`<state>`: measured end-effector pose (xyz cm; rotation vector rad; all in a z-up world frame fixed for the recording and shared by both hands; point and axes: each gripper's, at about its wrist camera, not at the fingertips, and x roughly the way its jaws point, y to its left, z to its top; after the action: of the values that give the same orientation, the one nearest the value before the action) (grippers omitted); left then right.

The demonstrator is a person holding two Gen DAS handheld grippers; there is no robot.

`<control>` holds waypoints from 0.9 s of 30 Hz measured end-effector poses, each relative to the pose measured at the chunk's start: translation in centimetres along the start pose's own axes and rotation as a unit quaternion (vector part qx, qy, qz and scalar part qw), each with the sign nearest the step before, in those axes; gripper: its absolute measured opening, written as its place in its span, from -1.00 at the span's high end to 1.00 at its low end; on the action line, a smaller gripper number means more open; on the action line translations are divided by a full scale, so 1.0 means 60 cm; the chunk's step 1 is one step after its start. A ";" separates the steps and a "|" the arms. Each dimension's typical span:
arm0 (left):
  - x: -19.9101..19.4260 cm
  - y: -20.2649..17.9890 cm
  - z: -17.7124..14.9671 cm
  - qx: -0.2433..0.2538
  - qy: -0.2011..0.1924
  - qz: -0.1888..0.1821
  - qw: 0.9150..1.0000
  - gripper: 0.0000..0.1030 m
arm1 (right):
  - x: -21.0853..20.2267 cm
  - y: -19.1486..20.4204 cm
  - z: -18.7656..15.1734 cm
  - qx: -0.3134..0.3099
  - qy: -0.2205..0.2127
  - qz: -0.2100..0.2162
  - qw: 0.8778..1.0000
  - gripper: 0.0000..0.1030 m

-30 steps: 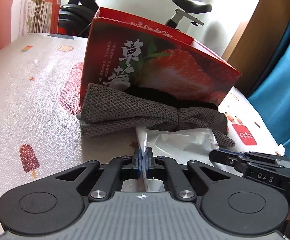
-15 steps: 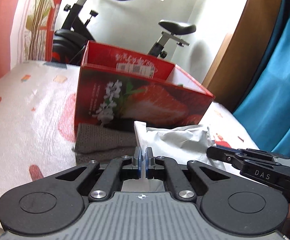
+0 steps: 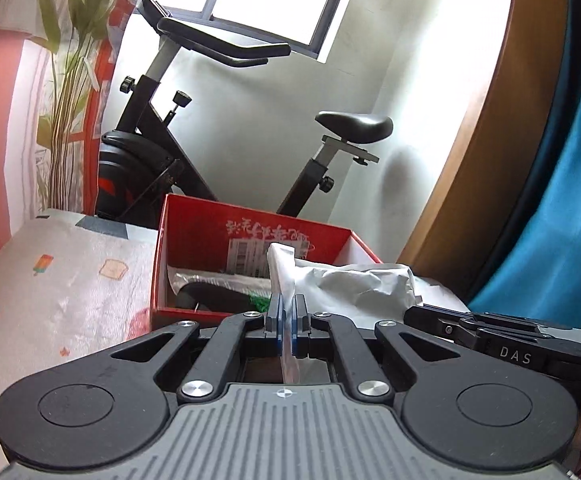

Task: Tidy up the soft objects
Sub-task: 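Lift the white bag with both grippers and carry it over the red box, then lower the white bag into the red box and open both grippers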

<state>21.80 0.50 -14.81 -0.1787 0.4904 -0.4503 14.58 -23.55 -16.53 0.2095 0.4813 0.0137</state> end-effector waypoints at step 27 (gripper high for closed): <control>0.228 0.041 0.048 0.083 0.136 0.050 0.986 0.84 | 0.268 -0.091 0.038 -0.022 0.118 -0.066 0.991 0.75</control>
<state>34.91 -3.44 -18.66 0.0705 0.7238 -0.4163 29.71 -28.31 -23.06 0.1322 0.7287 -0.0817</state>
